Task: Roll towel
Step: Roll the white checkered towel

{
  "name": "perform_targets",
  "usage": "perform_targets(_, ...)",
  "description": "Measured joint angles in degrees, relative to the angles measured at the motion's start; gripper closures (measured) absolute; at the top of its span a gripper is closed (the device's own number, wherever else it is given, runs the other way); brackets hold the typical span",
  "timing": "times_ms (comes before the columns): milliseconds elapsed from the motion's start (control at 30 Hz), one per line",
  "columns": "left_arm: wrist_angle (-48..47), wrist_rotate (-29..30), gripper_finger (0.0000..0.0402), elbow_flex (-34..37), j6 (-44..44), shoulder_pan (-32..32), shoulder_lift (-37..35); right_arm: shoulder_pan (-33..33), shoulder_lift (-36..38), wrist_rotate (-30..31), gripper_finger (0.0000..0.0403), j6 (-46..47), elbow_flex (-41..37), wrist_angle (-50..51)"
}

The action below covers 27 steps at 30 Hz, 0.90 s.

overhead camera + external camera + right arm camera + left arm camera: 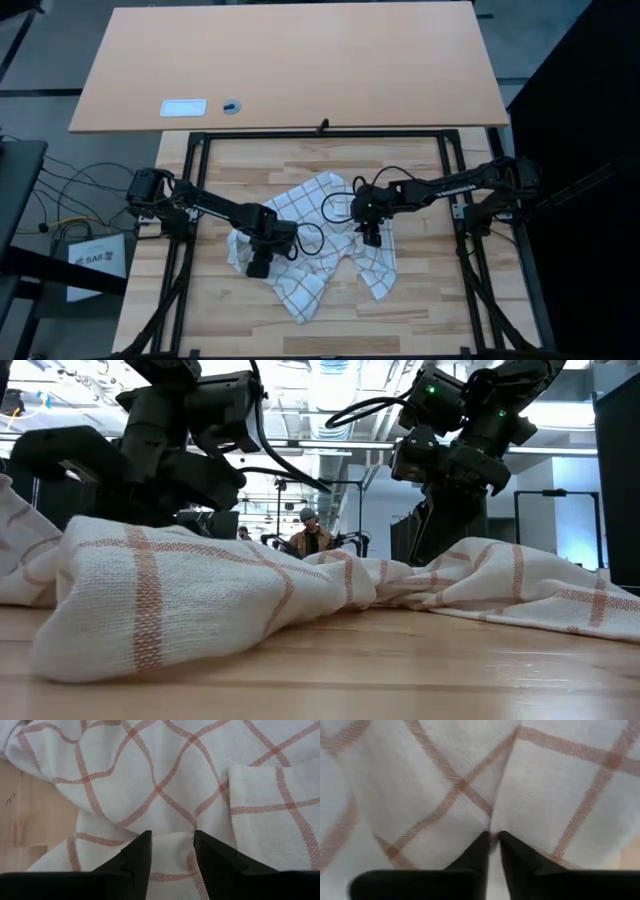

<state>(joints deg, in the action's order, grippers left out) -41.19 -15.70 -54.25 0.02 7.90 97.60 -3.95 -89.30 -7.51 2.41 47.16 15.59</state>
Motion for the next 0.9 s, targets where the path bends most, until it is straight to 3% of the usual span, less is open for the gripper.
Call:
perform_targets(267, -3.12, -0.68, 0.0401, -0.66, -1.33, 1.36, 0.00, -0.11, 0.00, 0.00, 0.0269, -0.55, 0.00, 0.04)
perform_targets(433, -11.30, -0.63, 0.0401, -7.33, -2.76, 4.21, -0.22, -1.58, 0.00, 0.02, 0.0269, -0.82, 0.00, -0.40)
perform_targets(667, -19.63, -0.61, 0.0401, -16.13, -6.94, 12.21, -3.17, -5.86, 0.00, 0.02, 0.0269, -1.03, 0.00, 0.97)
perform_targets(900, -20.08, -0.56, 0.0401, -16.51, -18.18, 21.75, -6.08, -9.58, 0.00, 0.04, 0.0269, -3.08, -3.94, 1.97)
